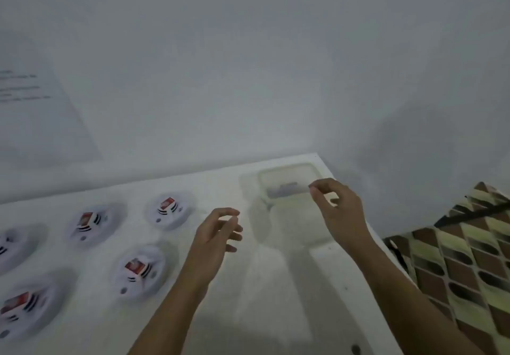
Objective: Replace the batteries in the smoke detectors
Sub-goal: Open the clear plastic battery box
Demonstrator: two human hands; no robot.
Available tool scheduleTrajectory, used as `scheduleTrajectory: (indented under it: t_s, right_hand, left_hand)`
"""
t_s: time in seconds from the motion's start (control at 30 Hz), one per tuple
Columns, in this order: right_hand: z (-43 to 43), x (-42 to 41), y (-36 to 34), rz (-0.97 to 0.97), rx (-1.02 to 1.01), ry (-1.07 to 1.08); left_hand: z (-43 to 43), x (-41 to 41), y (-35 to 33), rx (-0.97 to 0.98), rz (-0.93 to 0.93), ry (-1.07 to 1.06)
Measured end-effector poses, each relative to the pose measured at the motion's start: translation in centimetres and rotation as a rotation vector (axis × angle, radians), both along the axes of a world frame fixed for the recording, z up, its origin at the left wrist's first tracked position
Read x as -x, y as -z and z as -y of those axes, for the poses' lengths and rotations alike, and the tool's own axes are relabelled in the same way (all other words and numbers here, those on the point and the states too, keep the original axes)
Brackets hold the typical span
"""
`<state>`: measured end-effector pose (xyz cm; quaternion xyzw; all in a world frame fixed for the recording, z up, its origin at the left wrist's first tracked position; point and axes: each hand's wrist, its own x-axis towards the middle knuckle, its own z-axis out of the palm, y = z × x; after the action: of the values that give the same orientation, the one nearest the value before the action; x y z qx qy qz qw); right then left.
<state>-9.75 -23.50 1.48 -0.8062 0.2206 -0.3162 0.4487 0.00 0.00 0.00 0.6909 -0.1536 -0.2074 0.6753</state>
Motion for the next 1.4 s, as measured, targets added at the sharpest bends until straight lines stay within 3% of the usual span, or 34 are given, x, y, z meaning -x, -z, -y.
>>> scheduleTrajectory:
  t_s: [0.17, 0.33, 0.8, 1.2, 1.4]
  right_hand:
    - [4.1, 0.7, 3.3, -0.25, 0.142, 0.128]
    - [5.1, 1.3, 4.6, -0.252, -0.252, 0.037]
    - [6.4, 1.4, 4.9, -0.392, -0.496, -0.038]
    - [8.2, 0.8, 4.7, -0.366, -0.74, -0.262]
    - [8.3, 0.7, 4.5, -0.364, -0.754, -0.274]
  left_hand:
    - [5.2, 1.4, 1.7, -0.207, -0.04, 0.001]
    - [7.5, 2.4, 2.5, -0.316, -0.024, 0.057]
    - [6.6, 1.0, 2.6, -0.318, -0.261, 0.034]
    - [6.8, 1.0, 2.8, -0.084, -0.461, 0.102]
    - [7.5, 0.9, 2.9, -0.168, -0.264, 0.011]
